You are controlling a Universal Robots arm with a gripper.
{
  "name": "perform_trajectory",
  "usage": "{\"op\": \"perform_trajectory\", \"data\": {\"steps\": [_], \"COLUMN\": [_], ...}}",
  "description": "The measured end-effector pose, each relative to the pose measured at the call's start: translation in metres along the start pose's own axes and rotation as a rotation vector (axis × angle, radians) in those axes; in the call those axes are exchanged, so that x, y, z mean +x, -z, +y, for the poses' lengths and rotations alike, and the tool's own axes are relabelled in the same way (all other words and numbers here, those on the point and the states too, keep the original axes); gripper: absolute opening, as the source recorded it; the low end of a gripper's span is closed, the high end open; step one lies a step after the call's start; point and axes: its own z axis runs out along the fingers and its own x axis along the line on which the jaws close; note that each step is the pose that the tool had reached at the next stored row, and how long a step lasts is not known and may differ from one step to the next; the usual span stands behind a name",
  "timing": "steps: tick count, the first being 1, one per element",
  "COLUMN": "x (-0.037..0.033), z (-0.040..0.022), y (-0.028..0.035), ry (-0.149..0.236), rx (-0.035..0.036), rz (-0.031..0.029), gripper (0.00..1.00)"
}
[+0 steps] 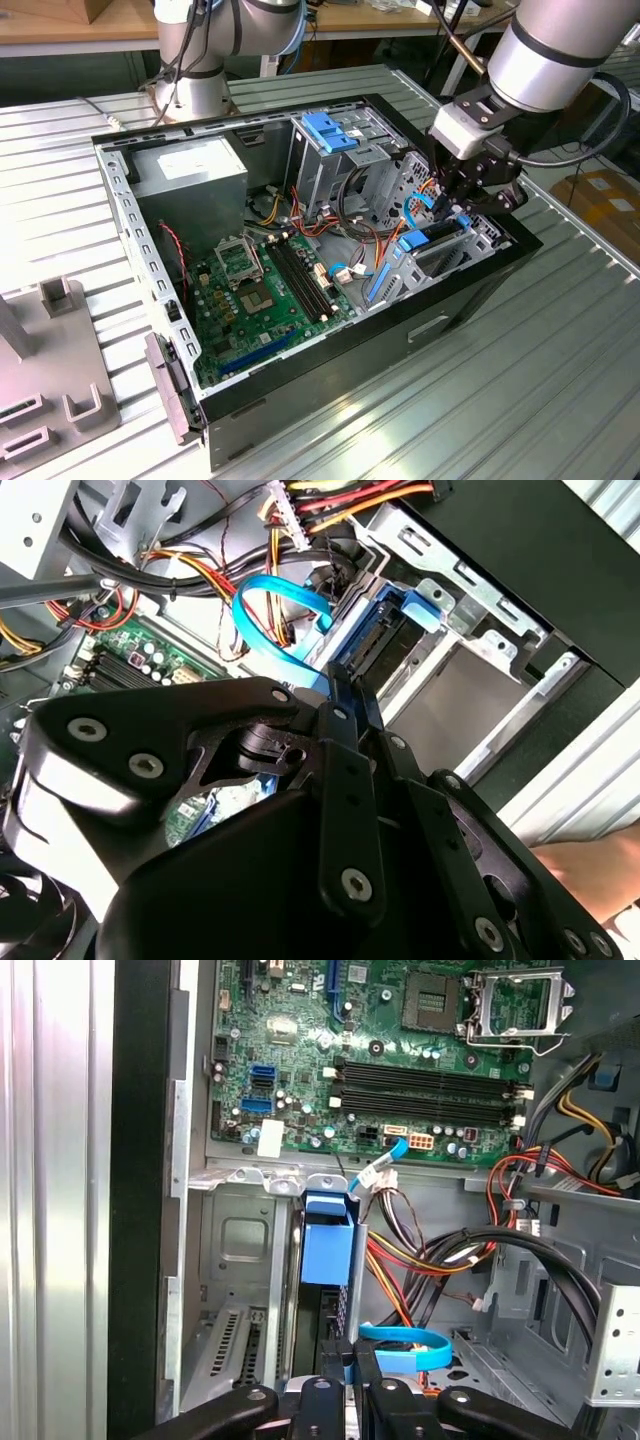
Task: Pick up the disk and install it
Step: 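Insert the first disk wire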
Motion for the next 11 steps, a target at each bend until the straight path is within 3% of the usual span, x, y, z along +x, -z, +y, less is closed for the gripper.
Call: {"op": "perform_trajectory", "data": {"steps": [1,3,4,7,10,11], "x": [0.0004,0.0004,0.0006,0.0008,0.0014,0.002], "z": [0.0,0.0,0.0001,0.0001,0.0001,0.0002], "y": [-0.0005,-0.0005,-0.0005,-0.0006,-0.0004,-0.0004], "ry": [-0.001,-0.001,-0.002,-0.003,-0.005,-0.005], "rx": [0.0006,0.0006,0.0011,0.0017,0.0031,0.0031], "rz": [-0.007,-0.0078,-0.0143,-0.0224,-0.0391,-0.0393], "gripper": [0.16,0.16,0.16,0.16,0.16,0.16]}}
